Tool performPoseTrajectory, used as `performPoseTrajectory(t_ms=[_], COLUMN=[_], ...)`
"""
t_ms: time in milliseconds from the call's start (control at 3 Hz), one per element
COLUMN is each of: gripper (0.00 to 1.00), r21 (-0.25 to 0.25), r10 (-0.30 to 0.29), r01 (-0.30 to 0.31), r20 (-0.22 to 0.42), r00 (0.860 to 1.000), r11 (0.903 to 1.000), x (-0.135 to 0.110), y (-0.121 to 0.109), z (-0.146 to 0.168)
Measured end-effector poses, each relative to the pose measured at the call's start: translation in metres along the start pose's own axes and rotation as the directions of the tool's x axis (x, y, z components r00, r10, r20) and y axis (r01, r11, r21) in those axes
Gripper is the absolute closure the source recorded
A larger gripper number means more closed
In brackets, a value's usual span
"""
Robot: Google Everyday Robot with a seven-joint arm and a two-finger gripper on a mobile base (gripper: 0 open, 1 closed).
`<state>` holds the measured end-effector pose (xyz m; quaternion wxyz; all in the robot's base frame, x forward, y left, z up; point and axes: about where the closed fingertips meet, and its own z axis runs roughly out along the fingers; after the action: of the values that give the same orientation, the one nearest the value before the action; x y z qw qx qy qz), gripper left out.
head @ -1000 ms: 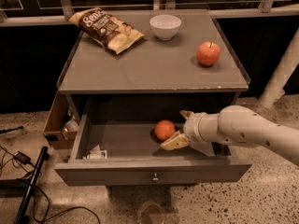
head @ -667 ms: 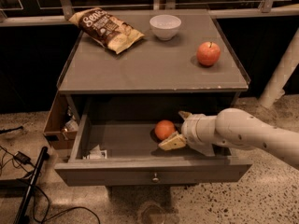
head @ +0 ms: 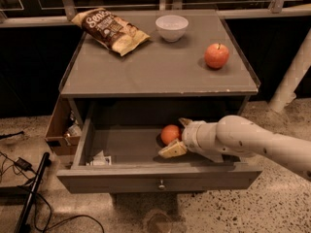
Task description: Pick orange from top drawer and place on counter
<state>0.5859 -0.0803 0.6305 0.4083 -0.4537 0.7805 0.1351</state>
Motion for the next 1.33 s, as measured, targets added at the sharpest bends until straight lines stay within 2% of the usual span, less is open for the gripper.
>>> performPoseTrajectory(t_ms=[333, 667, 1333], gripper=[0.17, 0.36, 0.83], r21=[-0.029, -0.033, -0.033], r10=[-0.005, -0.036, -0.036], r01=[0.005, 0.036, 0.036], r20=[0.001, 0.003, 0.003], r00=[1.000, 0.999, 0.999], r11=[0.9996, 0.9988, 0.9988], x=[0.001, 0.002, 0.002], y=[0.009, 0.015, 0.015], z=[0.014, 0.026, 0.026])
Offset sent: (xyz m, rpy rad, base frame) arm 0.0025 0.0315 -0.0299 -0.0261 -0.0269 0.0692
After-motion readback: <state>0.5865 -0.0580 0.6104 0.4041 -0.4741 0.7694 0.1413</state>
